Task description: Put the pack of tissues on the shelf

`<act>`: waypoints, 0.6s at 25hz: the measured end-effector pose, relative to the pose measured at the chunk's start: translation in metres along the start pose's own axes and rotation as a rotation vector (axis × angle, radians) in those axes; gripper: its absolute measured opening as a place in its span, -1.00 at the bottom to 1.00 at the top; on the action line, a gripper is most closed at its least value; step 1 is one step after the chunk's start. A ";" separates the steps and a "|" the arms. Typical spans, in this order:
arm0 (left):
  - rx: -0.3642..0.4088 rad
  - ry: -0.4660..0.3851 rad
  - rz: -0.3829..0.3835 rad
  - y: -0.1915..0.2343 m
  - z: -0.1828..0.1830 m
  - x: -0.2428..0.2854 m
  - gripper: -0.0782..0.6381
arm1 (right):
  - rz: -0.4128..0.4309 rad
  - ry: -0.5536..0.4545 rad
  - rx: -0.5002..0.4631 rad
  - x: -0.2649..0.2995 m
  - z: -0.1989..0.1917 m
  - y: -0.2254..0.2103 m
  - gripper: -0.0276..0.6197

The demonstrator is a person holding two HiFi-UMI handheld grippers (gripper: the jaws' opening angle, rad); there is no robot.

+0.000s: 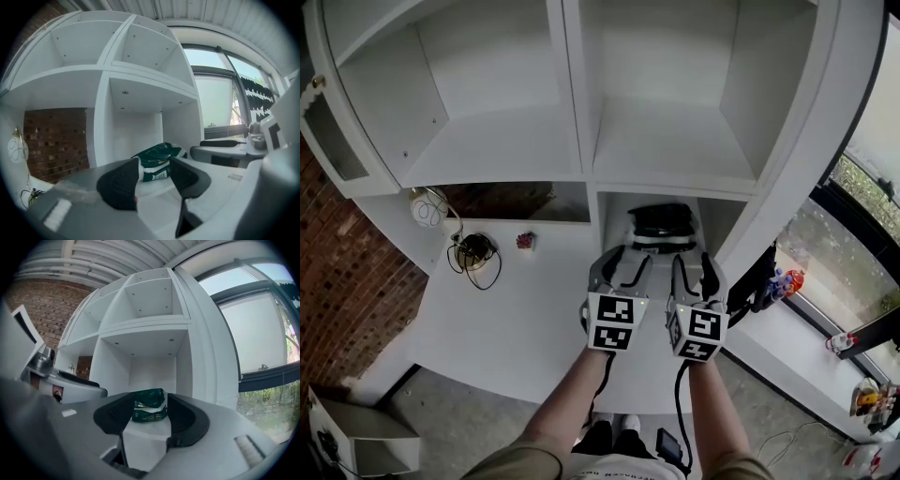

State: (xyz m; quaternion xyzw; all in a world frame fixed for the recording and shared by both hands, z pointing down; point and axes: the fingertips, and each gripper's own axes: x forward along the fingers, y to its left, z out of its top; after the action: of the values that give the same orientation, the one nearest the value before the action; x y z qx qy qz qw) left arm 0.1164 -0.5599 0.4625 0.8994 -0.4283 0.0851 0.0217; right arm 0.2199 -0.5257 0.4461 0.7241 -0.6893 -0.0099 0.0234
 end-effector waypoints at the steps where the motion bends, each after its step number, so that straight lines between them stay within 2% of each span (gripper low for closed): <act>1: 0.001 -0.005 -0.001 -0.001 0.001 -0.005 -0.17 | -0.001 0.004 -0.002 -0.005 0.000 0.001 -0.23; 10: 0.001 -0.060 0.022 -0.009 0.012 -0.051 -0.47 | -0.019 0.008 -0.022 -0.051 0.011 0.010 -0.46; 15: -0.009 -0.066 0.008 -0.019 0.013 -0.071 -0.50 | -0.031 0.010 0.004 -0.076 0.015 0.012 -0.64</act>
State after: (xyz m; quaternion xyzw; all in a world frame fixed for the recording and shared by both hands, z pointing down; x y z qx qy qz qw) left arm 0.0892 -0.4950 0.4378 0.8998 -0.4328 0.0534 0.0111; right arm 0.2033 -0.4509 0.4304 0.7348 -0.6778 -0.0053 0.0251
